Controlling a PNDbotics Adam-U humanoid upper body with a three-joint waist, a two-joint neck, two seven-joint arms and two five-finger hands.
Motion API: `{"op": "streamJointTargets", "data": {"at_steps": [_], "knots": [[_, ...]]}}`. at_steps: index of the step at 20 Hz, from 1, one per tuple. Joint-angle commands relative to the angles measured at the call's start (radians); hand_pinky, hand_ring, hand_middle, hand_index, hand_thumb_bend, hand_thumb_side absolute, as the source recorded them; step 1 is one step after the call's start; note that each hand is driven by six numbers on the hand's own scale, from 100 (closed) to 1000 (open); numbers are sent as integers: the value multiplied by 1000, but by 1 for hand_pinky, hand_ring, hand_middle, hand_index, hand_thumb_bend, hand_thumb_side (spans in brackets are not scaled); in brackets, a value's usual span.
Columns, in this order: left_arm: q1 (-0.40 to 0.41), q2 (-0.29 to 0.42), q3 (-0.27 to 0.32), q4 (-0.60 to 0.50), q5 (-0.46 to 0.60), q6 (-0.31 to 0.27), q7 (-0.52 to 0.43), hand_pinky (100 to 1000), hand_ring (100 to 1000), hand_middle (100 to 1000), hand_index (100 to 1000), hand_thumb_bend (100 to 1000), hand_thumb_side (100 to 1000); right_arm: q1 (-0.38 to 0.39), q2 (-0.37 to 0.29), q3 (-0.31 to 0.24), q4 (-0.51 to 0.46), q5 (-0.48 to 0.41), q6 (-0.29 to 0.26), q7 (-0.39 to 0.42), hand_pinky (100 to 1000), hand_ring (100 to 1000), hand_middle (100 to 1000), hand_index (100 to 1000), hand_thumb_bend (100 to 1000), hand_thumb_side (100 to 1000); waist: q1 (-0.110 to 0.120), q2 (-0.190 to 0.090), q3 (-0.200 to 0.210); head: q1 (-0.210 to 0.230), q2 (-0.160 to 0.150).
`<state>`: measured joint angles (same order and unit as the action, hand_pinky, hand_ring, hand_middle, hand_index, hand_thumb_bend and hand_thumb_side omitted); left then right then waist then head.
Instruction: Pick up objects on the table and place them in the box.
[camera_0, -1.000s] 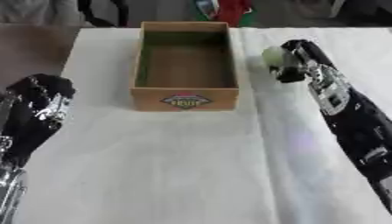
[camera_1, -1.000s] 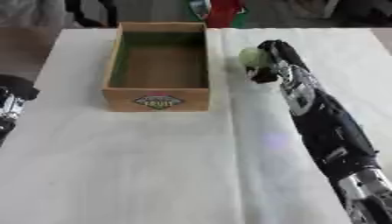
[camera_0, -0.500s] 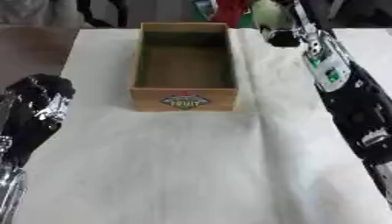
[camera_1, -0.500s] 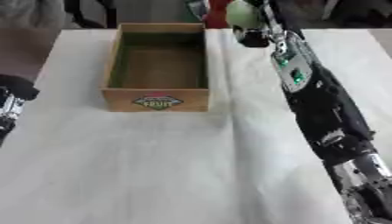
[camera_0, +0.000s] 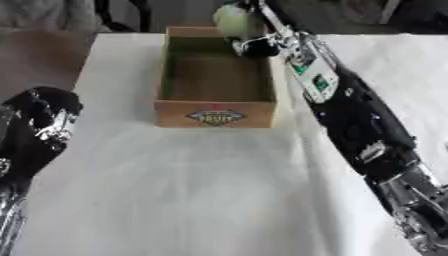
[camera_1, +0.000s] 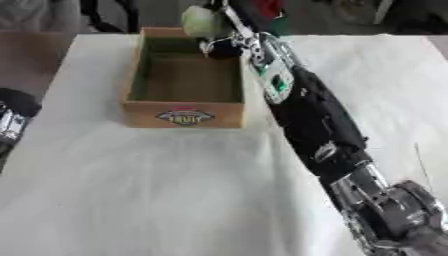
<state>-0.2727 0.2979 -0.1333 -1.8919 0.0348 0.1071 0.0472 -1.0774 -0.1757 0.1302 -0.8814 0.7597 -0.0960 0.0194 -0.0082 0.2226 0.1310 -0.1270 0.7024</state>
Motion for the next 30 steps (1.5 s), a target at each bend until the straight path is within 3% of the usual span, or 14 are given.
{"op": "streamJointTargets", "data": {"at_steps": [1, 6, 9, 11, 14, 18, 22, 30], "knots": [[-14, 5, 1, -19, 4, -1, -3, 736, 639, 581, 594, 230, 373, -23, 23, 0, 36, 53, -17, 15, 475, 574, 653, 726, 229, 100, 5, -17, 4, -6, -5], [-13, 3, 1, -19, 5, 0, -3, 736, 638, 581, 594, 232, 373, -12, 36, -10, 87, 92, -25, 42, 519, 621, 675, 754, 326, 100, 5, -17, 2, -5, -6], [-12, 2, 1, -19, 5, 0, -2, 736, 638, 581, 594, 233, 373, -8, 31, -10, 85, 92, -31, 66, 685, 783, 765, 809, 461, 100, 6, -18, -3, -4, -5], [-12, 2, 2, -19, 5, 0, -2, 736, 638, 580, 594, 233, 373, -5, 25, -13, 72, 83, -31, 78, 791, 874, 822, 836, 562, 220, 6, -19, -5, -4, -4], [-10, 3, 3, -18, 4, -1, -1, 736, 637, 580, 594, 233, 373, -1, 9, -22, 44, 54, -25, 98, 826, 904, 852, 851, 630, 285, 6, -20, -9, -2, -3], [-8, 3, 4, -18, 3, -1, 1, 736, 637, 580, 594, 234, 372, 3, -24, -37, -18, 0, -15, 85, 799, 884, 832, 844, 614, 296, 4, -23, -17, 1, -2], [-6, 5, 7, -17, 1, -2, 3, 735, 636, 579, 593, 236, 372, 26, -82, -47, -94, -72, -4, 39, 739, 854, 802, 825, 524, 208, 3, -23, -26, 8, -2], [-4, 9, 13, -16, -2, -3, 12, 735, 635, 579, 593, 237, 371, 158, -226, -103, -229, -356, 69, -111, 645, 789, 743, 773, 460, 144, -2, -21, -39, 24, -6]]}}
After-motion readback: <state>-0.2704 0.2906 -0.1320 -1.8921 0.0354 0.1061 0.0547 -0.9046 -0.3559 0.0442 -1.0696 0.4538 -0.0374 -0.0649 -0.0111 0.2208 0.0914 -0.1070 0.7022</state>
